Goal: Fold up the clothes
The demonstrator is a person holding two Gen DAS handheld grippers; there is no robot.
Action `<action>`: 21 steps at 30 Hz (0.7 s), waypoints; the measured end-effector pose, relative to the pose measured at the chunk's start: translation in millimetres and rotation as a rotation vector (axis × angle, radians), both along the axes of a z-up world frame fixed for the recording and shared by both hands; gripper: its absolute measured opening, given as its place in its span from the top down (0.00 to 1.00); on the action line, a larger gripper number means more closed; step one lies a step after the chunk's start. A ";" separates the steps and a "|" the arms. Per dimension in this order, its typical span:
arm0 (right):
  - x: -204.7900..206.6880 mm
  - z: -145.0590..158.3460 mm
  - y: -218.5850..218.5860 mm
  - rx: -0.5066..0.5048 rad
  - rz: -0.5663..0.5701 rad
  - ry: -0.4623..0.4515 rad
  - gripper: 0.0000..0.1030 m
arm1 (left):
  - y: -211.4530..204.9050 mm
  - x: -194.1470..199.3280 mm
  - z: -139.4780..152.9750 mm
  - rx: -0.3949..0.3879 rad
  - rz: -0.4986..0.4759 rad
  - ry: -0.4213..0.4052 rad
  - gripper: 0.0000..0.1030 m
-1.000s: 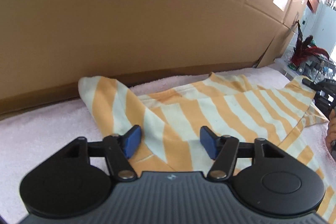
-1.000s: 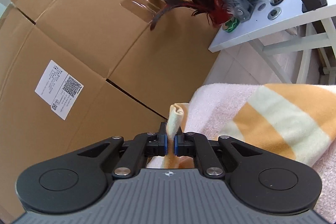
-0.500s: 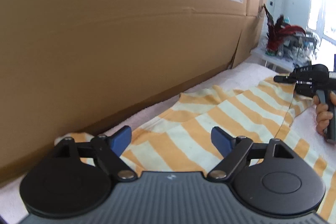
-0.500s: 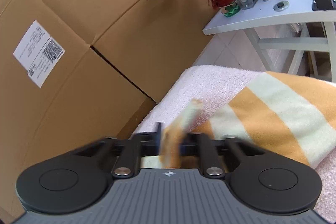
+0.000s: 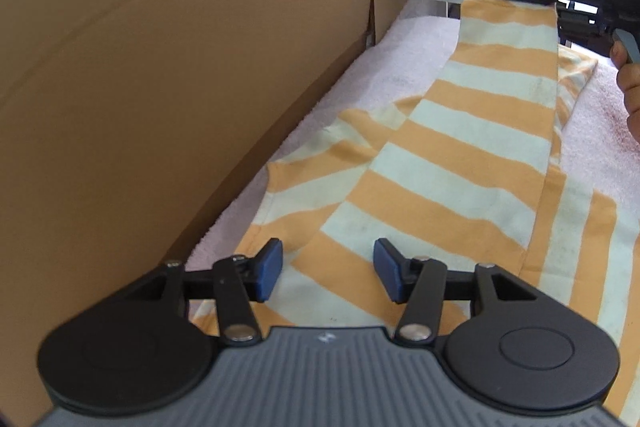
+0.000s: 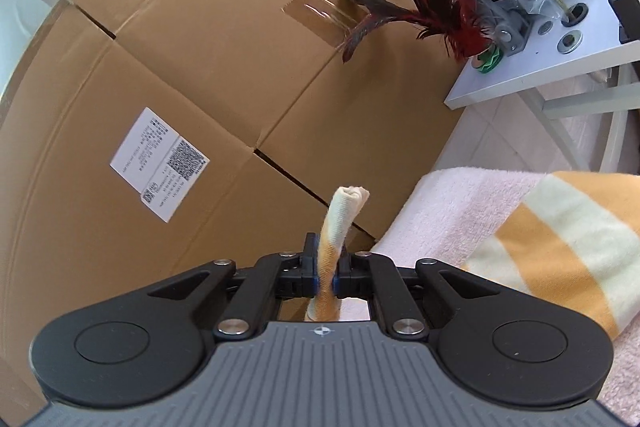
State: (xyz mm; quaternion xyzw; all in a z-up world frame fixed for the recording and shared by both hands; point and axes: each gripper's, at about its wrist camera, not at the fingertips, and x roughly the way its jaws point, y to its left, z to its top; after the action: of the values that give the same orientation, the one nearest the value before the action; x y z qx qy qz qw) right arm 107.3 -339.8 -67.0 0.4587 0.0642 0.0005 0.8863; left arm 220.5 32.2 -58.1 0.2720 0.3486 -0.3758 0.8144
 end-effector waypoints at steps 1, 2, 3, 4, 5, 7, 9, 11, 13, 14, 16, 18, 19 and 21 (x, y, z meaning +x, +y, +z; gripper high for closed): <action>-1.4 0.6 0.2 0.008 0.005 -0.012 0.93 | -1.2 3.8 0.7 0.000 0.003 0.011 0.46; -1.7 1.4 0.6 0.015 0.013 -0.021 0.93 | -1.3 5.7 0.7 -0.006 0.005 0.025 0.47; -2.2 1.9 1.0 0.018 0.018 -0.027 0.93 | -1.0 7.3 0.5 -0.014 0.006 0.039 0.51; -2.7 2.3 1.3 0.021 0.022 -0.032 0.93 | -0.8 8.8 0.3 -0.022 0.007 0.053 0.59; -3.2 2.8 1.7 0.024 0.027 -0.038 0.93 | -1.3 7.4 0.4 -0.026 -0.001 0.056 0.65; -3.5 2.9 1.7 0.030 0.030 -0.039 0.93 | -2.6 3.0 0.8 -0.029 -0.021 0.055 0.84; -4.2 2.2 0.7 0.044 0.035 -0.043 0.93 | -6.7 -1.1 -1.0 -0.021 -0.029 0.028 0.90; -6.2 2.2 -1.0 0.059 0.031 -0.057 0.93 | -10.6 -2.3 -2.4 -0.021 -0.020 0.008 0.96; -12.0 3.4 -4.6 0.075 0.013 -0.097 0.93 | -14.0 -1.6 -1.8 -0.037 0.000 -0.017 0.97; -14.9 4.1 -6.4 0.083 0.004 -0.117 0.93 | -14.9 -0.8 -0.5 -0.051 0.013 -0.029 0.97; -19.8 4.8 -10.1 0.098 -0.015 -0.149 0.93 | -16.6 0.7 2.0 -0.079 0.039 -0.055 0.91; -18.2 3.6 -11.2 0.099 -0.026 -0.122 0.93 | -14.4 -0.4 4.8 -0.078 0.073 -0.082 0.83; -15.7 1.6 -11.6 0.105 -0.024 -0.100 0.93 | -9.5 -5.4 8.2 -0.085 0.075 -0.095 0.80; -11.9 -2.0 -12.7 0.123 -0.014 -0.073 0.93 | 3.3 -20.9 17.3 -0.125 0.080 -0.108 0.67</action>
State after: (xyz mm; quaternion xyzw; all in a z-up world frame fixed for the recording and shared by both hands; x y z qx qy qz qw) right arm 95.4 -352.6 -68.9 0.5123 0.0287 0.0150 0.8582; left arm 199.7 35.5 -40.8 0.2262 0.2904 -0.3489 0.8618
